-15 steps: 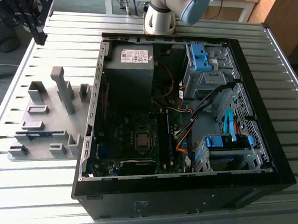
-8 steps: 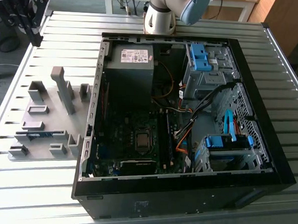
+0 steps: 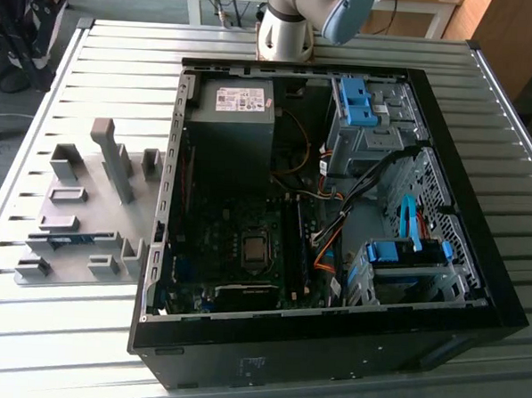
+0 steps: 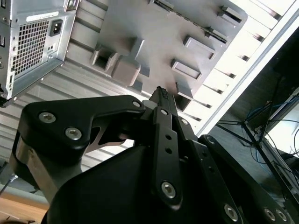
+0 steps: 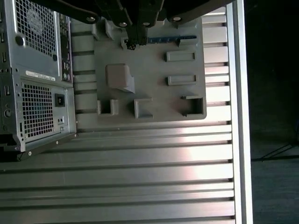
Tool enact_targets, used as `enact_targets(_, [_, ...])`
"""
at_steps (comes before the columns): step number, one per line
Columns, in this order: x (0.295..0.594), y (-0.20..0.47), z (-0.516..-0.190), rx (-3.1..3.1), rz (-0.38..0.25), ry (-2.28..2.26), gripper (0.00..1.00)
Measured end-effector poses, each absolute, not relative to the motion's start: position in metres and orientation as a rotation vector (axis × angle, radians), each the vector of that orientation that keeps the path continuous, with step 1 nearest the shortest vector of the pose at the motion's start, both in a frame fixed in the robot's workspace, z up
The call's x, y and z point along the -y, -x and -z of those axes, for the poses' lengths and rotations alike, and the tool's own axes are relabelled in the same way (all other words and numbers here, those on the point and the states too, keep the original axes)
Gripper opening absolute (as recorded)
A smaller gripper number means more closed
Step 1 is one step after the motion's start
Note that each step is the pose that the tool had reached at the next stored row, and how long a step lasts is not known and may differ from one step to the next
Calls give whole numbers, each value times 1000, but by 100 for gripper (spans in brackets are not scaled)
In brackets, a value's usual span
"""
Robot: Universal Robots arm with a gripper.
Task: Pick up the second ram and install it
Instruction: 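Reach for the second ram, then pick up the second ram and move it above second insertion slot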
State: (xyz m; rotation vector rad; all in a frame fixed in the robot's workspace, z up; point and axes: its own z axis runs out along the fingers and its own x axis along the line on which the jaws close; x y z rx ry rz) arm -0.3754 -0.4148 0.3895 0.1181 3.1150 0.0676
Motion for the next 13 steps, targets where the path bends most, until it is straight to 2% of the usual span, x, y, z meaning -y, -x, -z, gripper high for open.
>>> enact_targets(13, [430,388,-388,-3118,-67,-118,10])
